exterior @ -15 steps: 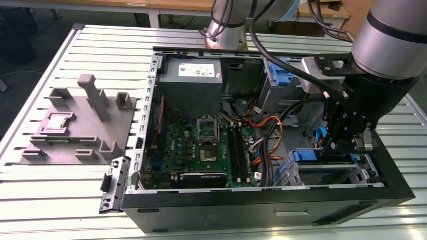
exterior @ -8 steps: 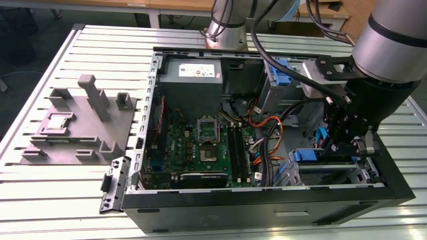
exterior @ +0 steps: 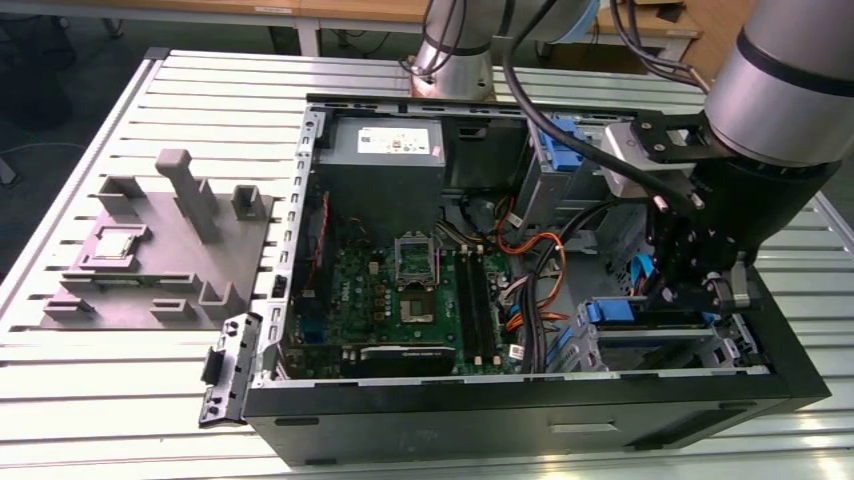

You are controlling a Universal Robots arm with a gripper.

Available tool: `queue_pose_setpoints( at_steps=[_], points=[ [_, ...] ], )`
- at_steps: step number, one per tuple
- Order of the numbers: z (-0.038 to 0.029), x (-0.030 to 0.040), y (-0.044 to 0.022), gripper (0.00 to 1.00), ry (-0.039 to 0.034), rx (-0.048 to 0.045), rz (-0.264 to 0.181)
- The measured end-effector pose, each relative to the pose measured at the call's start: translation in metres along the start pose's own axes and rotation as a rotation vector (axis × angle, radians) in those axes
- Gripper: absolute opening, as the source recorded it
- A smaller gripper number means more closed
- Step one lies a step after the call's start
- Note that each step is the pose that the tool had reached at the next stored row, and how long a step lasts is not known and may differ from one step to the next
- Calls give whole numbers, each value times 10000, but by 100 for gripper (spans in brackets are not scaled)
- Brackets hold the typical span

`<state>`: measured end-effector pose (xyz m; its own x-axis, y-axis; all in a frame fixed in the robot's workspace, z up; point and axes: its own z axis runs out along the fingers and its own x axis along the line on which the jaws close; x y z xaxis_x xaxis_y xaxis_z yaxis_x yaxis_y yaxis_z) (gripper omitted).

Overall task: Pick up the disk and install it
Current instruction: 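Insert the second disk wire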

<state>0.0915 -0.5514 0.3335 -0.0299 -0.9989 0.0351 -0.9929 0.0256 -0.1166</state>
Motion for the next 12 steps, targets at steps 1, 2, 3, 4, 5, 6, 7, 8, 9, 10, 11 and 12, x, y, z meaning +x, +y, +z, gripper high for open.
queue_pose_setpoints(
  at_steps=[1,2,3,4,5,6,7,8,9,10,11,12],
  points=[
    [1,0,0,16,-47,-1,5],
    [0,0,0,16,-78,-2,8],
    [0,0,-1,16,-85,-2,9],
    [1,2,0,16,-86,-2,9],
    [1,4,0,16,-85,-2,9],
    [0,5,0,16,-85,-1,10],
    [0,7,-1,16,-84,-1,9],
    [1,7,-1,16,-85,-1,10],
    [1,9,-1,16,-86,-1,10],
    [1,11,-1,16,-85,-1,9],
    [0,13,-1,16,-84,0,9],
    [1,17,-1,16,-85,0,9]
  ],
)
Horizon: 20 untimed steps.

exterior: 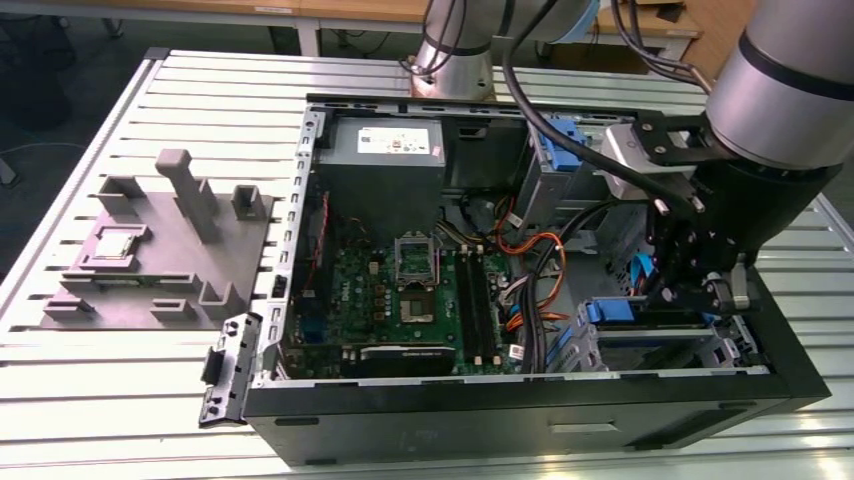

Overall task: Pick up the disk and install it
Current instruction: 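Insert the second disk wire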

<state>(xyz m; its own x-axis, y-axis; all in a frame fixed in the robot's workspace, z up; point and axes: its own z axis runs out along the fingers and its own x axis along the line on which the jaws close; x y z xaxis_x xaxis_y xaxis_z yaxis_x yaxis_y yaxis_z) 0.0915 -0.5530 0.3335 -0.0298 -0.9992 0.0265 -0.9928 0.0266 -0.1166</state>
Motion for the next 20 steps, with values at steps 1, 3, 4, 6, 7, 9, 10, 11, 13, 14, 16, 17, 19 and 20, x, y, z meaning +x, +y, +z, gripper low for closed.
queue_pose_setpoints(
  at_steps=[1,3,4,6,7,9,10,11,13,14,16,17,19,20],
  points=[
    [0,2,0,16,-1,0,0],
    [0,7,0,16,0,0,0],
    [0,8,0,16,0,0,0],
    [1,11,0,16,-1,0,0],
    [1,12,0,16,-1,1,0],
    [0,13,0,16,-12,0,1],
    [0,15,0,16,-23,1,3],
    [0,15,0,16,-33,0,4],
    [5,15,0,16,-57,-1,7],
    [8,16,1,16,-66,-1,8],
    [13,16,1,16,-80,-2,9],
    [16,17,1,16,-88,-3,11],
    [19,17,2,16,-109,-3,13],
    [20,17,2,16,-112,-3,13]
  ],
)
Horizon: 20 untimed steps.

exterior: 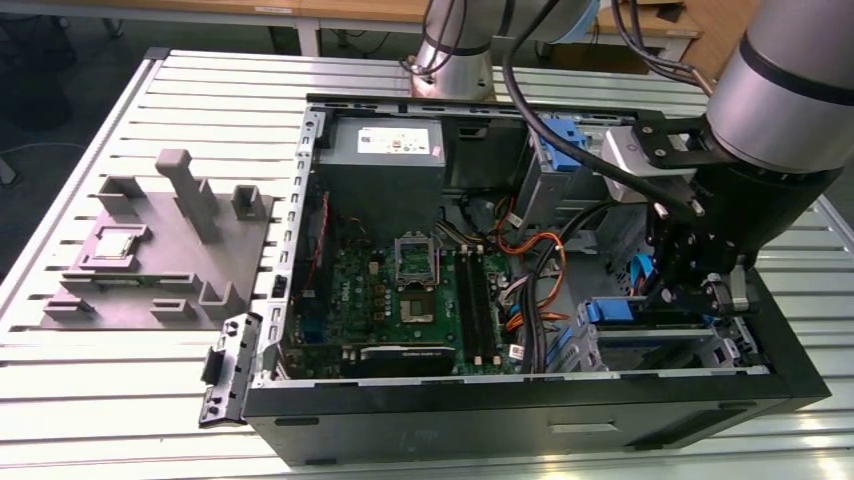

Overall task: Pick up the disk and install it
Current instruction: 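Insert the second disk wire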

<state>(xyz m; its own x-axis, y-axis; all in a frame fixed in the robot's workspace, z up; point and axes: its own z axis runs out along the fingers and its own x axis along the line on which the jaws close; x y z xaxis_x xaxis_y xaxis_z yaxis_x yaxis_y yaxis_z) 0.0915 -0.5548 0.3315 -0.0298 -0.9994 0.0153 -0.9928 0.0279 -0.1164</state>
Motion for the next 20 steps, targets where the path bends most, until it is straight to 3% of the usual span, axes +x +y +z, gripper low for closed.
queue_pose_setpoints(
  at_steps=[5,11,15,18,20],
  points=[
    [-37,1,-5,16,-12,0,1],
    [-37,28,-5,16,-191,-5,22],
    [-37,50,-6,16,-204,-7,24],
    [-34,67,-6,16,-353,-9,41],
    [-34,73,-6,16,-416,-11,48]
  ],
)
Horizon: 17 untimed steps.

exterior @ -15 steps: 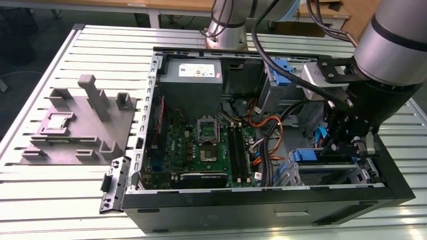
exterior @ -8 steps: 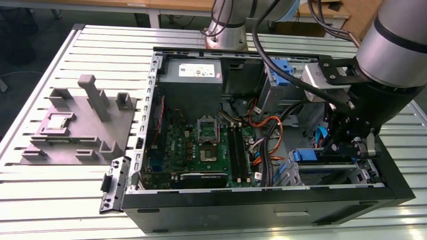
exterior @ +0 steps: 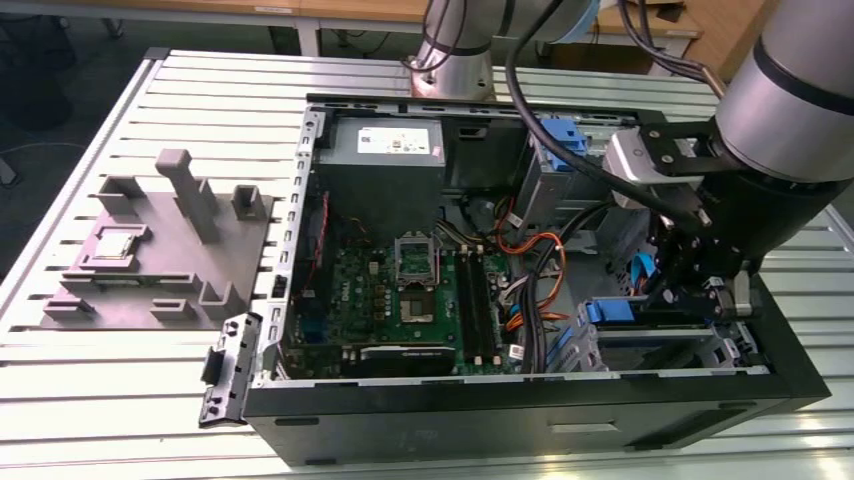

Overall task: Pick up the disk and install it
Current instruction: 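Insert the second disk wire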

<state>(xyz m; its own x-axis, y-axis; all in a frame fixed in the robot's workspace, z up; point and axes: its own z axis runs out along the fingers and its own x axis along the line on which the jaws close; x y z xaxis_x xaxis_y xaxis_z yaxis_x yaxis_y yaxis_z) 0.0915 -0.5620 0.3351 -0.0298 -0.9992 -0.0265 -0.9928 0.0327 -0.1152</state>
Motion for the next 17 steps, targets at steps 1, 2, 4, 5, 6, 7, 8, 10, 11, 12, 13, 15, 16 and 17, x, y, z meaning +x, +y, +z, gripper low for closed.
queue_pose_setpoints(
  at_steps=[1,2,4,5,6,7,8,10,11,12,13,15,16,17],
  points=[
    [0,2,0,16,-16,-1,2],
    [1,6,0,16,-27,-1,3],
    [2,14,0,16,-31,-1,4],
    [3,18,0,16,-45,-2,5],
    [3,22,0,16,-79,-3,9],
    [4,25,0,16,-125,-4,14],
    [4,29,0,16,-161,-5,19],
    [4,32,0,16,-208,-6,25],
    [4,34,-1,16,-222,-7,26],
    [5,35,0,16,-233,-7,27],
    [7,36,0,16,-237,-7,28],
    [10,37,0,16,-238,-7,28],
    [12,38,0,16,-238,-8,28],
    [14,38,0,16,-238,-7,28]
  ],
)
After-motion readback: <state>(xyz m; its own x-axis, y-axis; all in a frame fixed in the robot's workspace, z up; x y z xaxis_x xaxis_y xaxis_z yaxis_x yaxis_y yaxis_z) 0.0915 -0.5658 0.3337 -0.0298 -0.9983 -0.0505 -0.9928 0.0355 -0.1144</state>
